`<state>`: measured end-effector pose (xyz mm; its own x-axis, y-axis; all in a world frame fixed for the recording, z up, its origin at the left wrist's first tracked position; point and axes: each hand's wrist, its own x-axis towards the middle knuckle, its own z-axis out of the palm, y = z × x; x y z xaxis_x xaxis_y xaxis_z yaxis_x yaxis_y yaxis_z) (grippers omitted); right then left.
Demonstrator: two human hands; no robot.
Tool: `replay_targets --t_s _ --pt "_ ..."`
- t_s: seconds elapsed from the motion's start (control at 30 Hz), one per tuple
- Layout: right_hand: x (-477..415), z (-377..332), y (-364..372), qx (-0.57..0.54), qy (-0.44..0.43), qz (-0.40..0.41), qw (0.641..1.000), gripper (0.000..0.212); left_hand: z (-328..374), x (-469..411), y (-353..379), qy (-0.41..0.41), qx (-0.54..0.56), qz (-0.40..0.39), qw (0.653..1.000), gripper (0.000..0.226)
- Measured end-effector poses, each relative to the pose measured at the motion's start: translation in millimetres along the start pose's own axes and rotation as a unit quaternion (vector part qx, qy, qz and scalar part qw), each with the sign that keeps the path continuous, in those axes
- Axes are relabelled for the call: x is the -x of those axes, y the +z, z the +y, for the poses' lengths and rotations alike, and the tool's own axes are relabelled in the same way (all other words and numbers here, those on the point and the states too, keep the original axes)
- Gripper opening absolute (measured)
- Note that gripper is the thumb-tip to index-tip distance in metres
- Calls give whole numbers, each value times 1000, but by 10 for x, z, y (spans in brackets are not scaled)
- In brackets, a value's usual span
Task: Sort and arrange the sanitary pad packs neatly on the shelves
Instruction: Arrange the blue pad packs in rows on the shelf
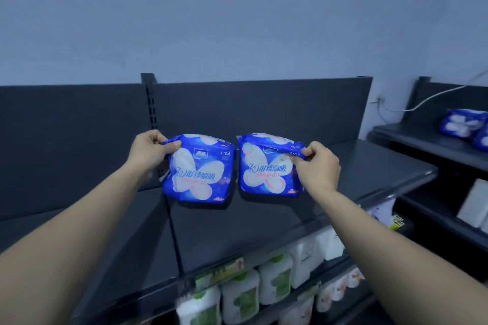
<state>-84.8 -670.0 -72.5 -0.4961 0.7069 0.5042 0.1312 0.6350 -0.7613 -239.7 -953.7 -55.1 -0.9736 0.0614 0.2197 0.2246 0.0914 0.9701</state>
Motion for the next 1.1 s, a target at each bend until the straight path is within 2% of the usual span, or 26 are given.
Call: replay_targets --t_s 0.3,0.47,1.1 --pt "-619 1098 -1155 50 25 55 997 20 201 209 1731 -14 63 -40 997 40" --pt "-914 1594 -1643 71 54 101 991 24 326 232 2619 -13 56 -83 995 39" --pt "-2518 3078 -2786 133 133 250 950 31 841 -355 6089 31 79 -282 955 35"
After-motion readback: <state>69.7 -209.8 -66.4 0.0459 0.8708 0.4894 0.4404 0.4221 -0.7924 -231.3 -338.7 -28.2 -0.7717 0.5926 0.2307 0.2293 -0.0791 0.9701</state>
